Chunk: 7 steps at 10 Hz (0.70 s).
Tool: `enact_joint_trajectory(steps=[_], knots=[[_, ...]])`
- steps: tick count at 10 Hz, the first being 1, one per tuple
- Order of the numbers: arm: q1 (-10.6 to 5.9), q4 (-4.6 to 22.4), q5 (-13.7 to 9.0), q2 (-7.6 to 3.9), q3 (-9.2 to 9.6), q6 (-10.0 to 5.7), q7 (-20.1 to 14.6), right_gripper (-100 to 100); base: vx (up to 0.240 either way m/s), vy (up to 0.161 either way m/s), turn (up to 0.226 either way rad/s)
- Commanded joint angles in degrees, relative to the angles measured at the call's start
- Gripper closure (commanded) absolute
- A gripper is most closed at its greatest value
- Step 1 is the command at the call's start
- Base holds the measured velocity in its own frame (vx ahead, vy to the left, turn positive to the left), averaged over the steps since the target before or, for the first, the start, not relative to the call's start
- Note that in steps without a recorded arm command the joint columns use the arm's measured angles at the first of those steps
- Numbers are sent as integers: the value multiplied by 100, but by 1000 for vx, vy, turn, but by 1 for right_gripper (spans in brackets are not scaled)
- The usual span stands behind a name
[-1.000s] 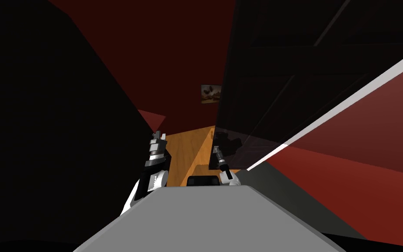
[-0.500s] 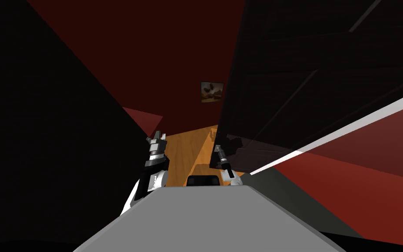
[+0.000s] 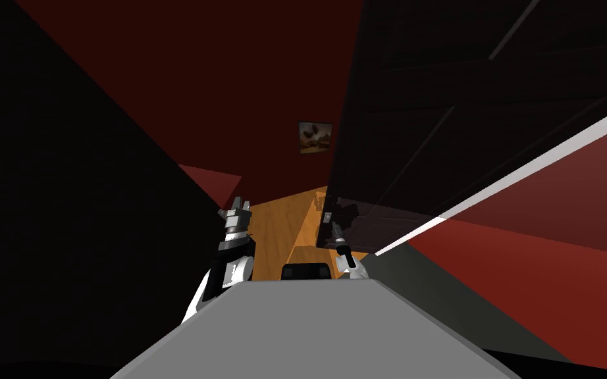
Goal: Push the door open
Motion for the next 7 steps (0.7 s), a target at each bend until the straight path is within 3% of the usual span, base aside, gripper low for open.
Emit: enact_joint_trajectory(steps=[1,4,5,7], knots=[[19,-41,-31,44,-22,34,-6,-100,-251,76,-78],[41,-103,-95,238,-68,92,-18,-100,-219,101,-69],[46,-97,-82,192,-58,80,-17,-100,-85,54,-19],[59,-77,-94,108,-80,34,-11,-100,130,-3,26]])
